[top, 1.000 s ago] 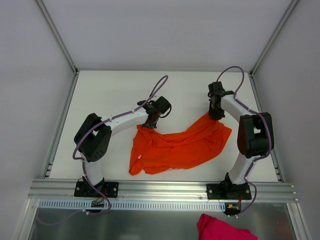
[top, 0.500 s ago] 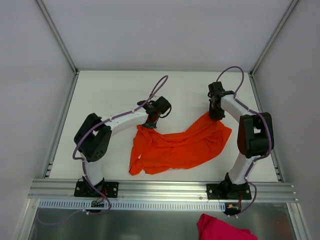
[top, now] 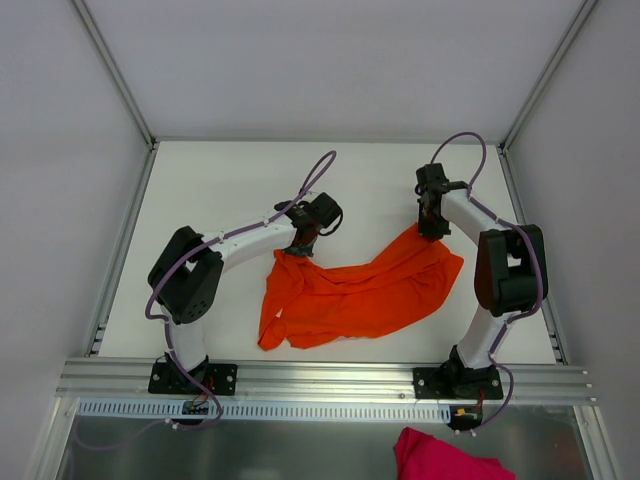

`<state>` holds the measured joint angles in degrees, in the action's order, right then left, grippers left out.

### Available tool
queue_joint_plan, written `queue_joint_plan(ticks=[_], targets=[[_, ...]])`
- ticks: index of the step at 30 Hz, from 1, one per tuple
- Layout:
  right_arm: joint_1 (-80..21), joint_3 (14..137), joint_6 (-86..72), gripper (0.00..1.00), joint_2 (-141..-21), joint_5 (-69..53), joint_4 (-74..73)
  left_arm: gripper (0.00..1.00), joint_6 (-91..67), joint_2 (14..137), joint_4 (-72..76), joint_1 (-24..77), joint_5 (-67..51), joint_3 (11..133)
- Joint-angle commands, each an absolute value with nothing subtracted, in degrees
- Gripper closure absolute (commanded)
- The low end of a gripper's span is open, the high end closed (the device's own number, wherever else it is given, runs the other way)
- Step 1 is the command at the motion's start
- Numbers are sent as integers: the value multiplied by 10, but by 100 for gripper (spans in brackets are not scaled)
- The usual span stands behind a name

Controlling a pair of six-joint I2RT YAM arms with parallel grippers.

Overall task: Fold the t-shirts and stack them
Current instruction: Flatten out the tshirt

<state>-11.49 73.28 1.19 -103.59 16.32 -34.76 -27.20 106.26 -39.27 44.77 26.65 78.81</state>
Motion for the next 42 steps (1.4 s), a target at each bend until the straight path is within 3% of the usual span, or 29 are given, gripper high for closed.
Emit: queue_joint_plan(ticks=[1,12,19,27,36,42], targets=[[-122,744,17,99,-1037,190,-349,100,-269,1036,-391,447,272,779],[-145,765,34,99,-1011,203,-349,100,-265,1019,-391,447,274,784],[-147,880,69,99,-949,237,-417,100,-247,972,-424,447,301,891],[-147,907,91,99,-877,293,-444,100,-207,899,-425,447,362,976],[-155,864,118,99,-646,358,-426,100,-152,752,-355,448,380,982],[-156,899,177,99,-623,393,-464,100,-157,750,-426,448,360,1042]])
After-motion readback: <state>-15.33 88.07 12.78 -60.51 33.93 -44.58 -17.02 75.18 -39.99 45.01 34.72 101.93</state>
